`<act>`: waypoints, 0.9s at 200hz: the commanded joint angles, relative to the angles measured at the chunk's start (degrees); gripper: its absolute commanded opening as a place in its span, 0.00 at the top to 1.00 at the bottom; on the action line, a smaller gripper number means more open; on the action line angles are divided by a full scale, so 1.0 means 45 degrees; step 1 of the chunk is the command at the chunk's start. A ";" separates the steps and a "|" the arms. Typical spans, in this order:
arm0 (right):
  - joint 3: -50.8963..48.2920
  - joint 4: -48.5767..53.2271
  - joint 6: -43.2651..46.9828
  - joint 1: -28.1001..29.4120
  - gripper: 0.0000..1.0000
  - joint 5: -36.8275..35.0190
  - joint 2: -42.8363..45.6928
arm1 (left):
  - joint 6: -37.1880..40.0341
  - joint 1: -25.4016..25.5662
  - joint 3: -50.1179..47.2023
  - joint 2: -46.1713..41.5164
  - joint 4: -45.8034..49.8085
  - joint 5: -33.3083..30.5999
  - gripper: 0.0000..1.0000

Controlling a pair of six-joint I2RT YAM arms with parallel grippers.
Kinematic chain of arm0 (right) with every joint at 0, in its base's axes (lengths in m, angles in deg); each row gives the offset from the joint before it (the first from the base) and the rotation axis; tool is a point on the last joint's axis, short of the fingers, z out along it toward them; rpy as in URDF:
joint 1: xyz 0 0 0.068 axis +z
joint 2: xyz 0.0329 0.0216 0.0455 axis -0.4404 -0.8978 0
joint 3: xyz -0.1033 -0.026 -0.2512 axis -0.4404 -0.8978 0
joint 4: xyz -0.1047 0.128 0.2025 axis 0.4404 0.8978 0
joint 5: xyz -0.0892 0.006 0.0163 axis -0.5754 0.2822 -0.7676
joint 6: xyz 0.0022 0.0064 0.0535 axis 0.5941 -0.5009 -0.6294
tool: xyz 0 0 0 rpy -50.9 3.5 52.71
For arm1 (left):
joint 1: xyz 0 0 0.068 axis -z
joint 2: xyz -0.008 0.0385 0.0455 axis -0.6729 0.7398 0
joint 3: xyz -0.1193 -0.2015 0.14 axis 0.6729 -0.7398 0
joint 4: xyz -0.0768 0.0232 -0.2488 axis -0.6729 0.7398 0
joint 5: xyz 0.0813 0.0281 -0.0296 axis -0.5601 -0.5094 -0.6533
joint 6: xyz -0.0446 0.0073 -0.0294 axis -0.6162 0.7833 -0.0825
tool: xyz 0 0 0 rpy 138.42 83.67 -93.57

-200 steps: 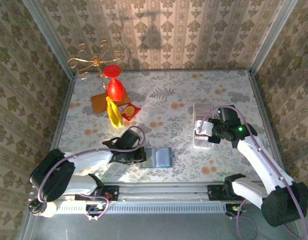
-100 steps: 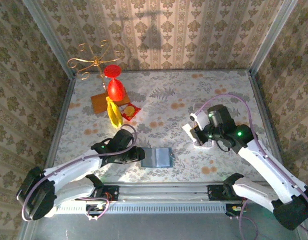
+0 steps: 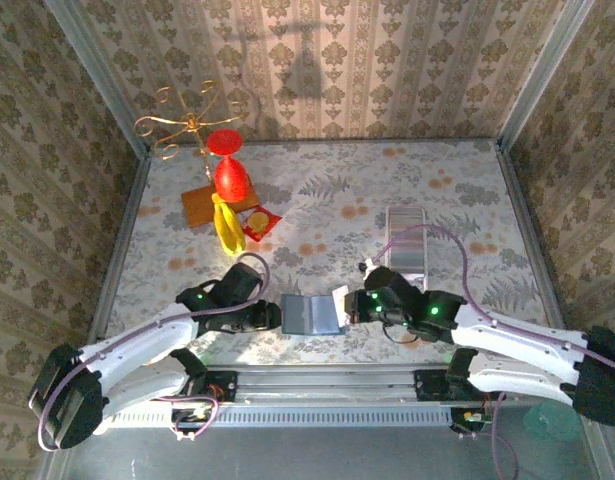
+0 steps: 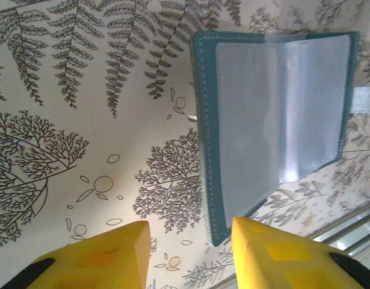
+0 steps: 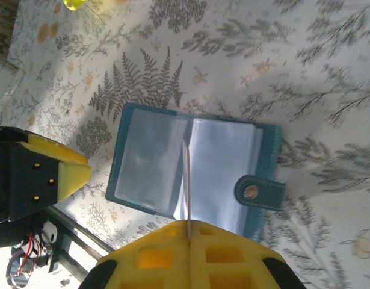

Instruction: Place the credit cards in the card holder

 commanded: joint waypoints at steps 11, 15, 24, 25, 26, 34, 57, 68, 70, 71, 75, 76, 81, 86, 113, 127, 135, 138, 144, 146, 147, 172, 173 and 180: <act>-0.0175 -0.2555 -0.1987 0.1094 1.00 -0.2107 -0.1136 | 0.0475 -0.0104 0.0475 0.0313 -0.0061 0.0322 0.67; -0.0233 -0.2851 -0.2082 0.1233 1.00 -0.2235 -0.1332 | 0.0421 -0.0102 0.0475 0.0344 -0.0177 0.0327 0.67; -0.0337 -0.3428 -0.2294 0.1407 1.00 -0.2431 -0.1720 | 0.0367 -0.0121 0.0540 0.0465 -0.0330 0.0354 0.70; -0.0350 -0.3485 -0.2338 0.1422 1.00 -0.2455 -0.1772 | 0.0375 -0.0121 0.0546 0.0486 -0.0352 0.0360 0.70; -0.0366 -0.3552 -0.2370 0.1429 1.00 -0.2466 -0.1817 | 0.0379 -0.0120 0.0559 0.0507 -0.0373 0.0373 0.71; -0.0402 -0.4074 -0.2556 0.1521 1.00 -0.2476 -0.2224 | 0.0421 -0.0120 0.0671 0.0635 -0.0413 0.0425 0.72; -0.0061 -0.4709 -0.2665 0.1781 1.00 -0.2567 -0.3440 | 0.0443 -0.0141 0.0874 0.0748 -0.0338 0.0226 0.72; 0.0136 -0.4844 -0.2754 0.1894 1.00 -0.2705 -0.4016 | 0.0434 -0.0139 0.0924 0.0689 -0.0318 0.0114 0.74; 0.0167 -0.4902 -0.2754 0.1902 1.00 -0.2711 -0.4110 | 0.0425 -0.0144 0.0924 0.0681 -0.0336 0.0098 0.75; 0.0175 -0.4934 -0.2754 0.1904 1.00 -0.2712 -0.4158 | 0.0424 -0.0142 0.0924 0.0663 -0.0355 0.0096 0.75; 0.0228 -0.5022 -0.2772 0.1920 1.00 -0.2709 -0.4342 | 0.0418 -0.0147 0.0921 0.0632 -0.0399 0.0077 0.76; 0.0245 -0.5053 -0.2792 0.1922 1.00 -0.2721 -0.4382 | 0.0410 -0.0153 0.0913 0.0629 -0.0406 0.0076 0.76; 0.0294 -0.5119 -0.2882 0.1924 1.00 -0.2756 -0.4560 | 0.0387 -0.0140 0.0905 0.0607 -0.0459 0.0074 0.77; 0.0324 -0.5190 -0.2962 0.1942 1.00 -0.2796 -0.4738 | 0.0357 -0.0139 0.0895 0.0587 -0.0524 0.0119 0.79; 0.0216 -0.5466 -0.3349 0.1983 1.00 -0.3064 -0.5404 | 0.0334 -0.0141 0.0958 0.0920 -0.0856 0.0513 0.88; 0.0070 -0.5453 -0.3628 0.1983 1.00 -0.3394 -0.5444 | 0.0372 -0.0145 0.0992 0.1174 -0.0973 0.0633 0.91; -0.0080 -0.5575 -0.3769 0.1983 1.00 -0.3564 -0.5371 | 0.0365 -0.0141 0.0992 0.1300 -0.1035 0.0698 0.91; -0.0147 -0.5643 -0.3838 0.1983 1.00 -0.3613 -0.5367 | 0.0364 -0.0144 0.0998 0.1340 -0.1053 0.0716 0.92; -0.0293 -0.5743 -0.3979 0.1973 1.00 -0.3740 -0.5323 | 0.0345 -0.0142 0.1002 0.1399 -0.1117 0.0783 0.92; -0.0341 -0.5791 -0.4022 0.1981 1.00 -0.3770 -0.5310 | 0.0344 -0.0150 0.0987 0.1420 -0.1151 0.0808 0.92; -0.0362 -0.5818 -0.4052 0.1982 1.00 -0.3779 -0.5305 | 0.0344 -0.0144 0.0985 0.1433 -0.1173 0.0821 0.92; -0.0713 -0.6530 -0.4392 0.1983 1.00 -0.3827 -0.5433 | 0.0431 -0.0147 0.1011 0.1619 -0.1429 0.1128 0.93; -0.0714 -0.6559 -0.4408 0.1983 1.00 -0.3817 -0.5465 | 0.0427 -0.0153 0.1026 0.1630 -0.1419 0.1128 0.93; -0.0715 -0.6614 -0.4447 0.1983 1.00 -0.3810 -0.5528 | 0.0437 -0.0145 0.1078 0.1641 -0.1363 0.1111 0.93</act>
